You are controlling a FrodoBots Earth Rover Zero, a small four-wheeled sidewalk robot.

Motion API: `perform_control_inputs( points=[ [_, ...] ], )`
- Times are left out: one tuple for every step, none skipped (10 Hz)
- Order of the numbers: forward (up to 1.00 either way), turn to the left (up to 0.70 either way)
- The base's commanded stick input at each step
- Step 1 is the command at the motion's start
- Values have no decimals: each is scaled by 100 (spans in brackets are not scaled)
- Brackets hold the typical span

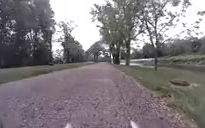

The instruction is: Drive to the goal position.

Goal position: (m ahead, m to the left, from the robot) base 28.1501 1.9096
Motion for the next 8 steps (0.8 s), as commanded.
perform_control_inputs(
  points=[
    [70, 0],
    [70, 0],
    [70, 0],
    [70, 0],
    [70, 0],
    [70, 0],
    [70, 0],
    [70, 0]
  ],
)
